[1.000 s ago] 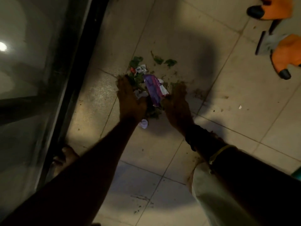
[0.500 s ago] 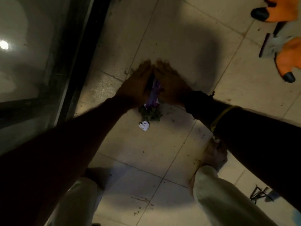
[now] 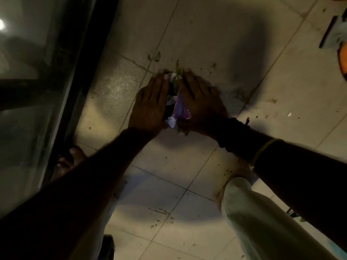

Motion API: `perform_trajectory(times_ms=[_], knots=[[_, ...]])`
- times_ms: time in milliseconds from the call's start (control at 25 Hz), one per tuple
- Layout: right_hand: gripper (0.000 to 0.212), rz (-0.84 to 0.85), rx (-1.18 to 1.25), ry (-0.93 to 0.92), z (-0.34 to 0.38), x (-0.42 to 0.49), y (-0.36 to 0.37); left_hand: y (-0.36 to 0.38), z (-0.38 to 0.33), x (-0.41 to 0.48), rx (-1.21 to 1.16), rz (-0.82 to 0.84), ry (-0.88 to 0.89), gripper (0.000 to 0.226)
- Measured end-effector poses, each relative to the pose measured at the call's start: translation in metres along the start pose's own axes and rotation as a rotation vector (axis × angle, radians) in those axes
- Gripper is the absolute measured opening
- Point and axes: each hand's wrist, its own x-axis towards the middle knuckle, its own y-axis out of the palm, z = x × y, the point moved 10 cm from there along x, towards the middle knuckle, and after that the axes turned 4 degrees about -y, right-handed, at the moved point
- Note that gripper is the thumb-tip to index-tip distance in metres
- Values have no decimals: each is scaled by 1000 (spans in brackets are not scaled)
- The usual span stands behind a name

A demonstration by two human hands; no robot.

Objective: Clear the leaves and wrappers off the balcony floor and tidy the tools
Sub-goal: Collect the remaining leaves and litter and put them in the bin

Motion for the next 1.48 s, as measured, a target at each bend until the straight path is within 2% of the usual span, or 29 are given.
perform_trajectory(times_ms=[80, 120, 200, 240, 360, 480, 520, 600, 680, 760, 800, 960, 1080, 1160, 1320, 1480], knots=[[102, -83, -58, 22, 5, 3, 12, 0, -8, 11, 17, -17, 112, 109], [84, -181, -80, 35, 6, 3, 8, -1, -11, 12, 3, -50, 151, 100], [50, -373, -78, 47, 10, -2, -5, -4, -10, 10, -57, -115, 155, 77], [42, -415, -43, 47, 10, -4, -8, -3, -9, 8, -92, -130, 127, 68], [40, -397, 154, 40, 7, -6, -2, -7, -10, 7, -223, -201, 22, 35], [20, -336, 290, 119, -1, -3, 10, -18, -18, 7, -280, -226, 19, 13], [16, -317, 324, 155, -3, -4, 9, -22, -20, 5, -297, -225, 32, 10], [22, -327, 384, 219, -3, -16, -4, -31, -20, -5, -358, -168, -21, 15], [28, -404, 419, 252, 5, -44, -44, -58, -20, -28, -431, -145, -129, 30], [23, -438, 464, 295, 12, -77, -88, -101, -25, -57, -504, -186, -201, 43], [20, -456, 475, 309, 17, -95, -114, -125, -28, -74, -543, -205, -230, 43], [25, -554, 515, 360, 49, -162, -240, -242, -65, -145, -546, -215, -339, 17], [25, -517, 557, 362, 102, -210, -333, -343, -107, -214, -562, -272, -482, 25], [25, -444, 601, 337, 141, -239, -382, -393, -130, -268, -599, -341, -579, 21], [24, -347, 584, 191, 231, -302, -464, -444, -157, -398, -695, -527, -764, 6], [22, -275, 581, 64, 337, -370, -489, -458, -164, -548, -807, -678, -991, 18]])
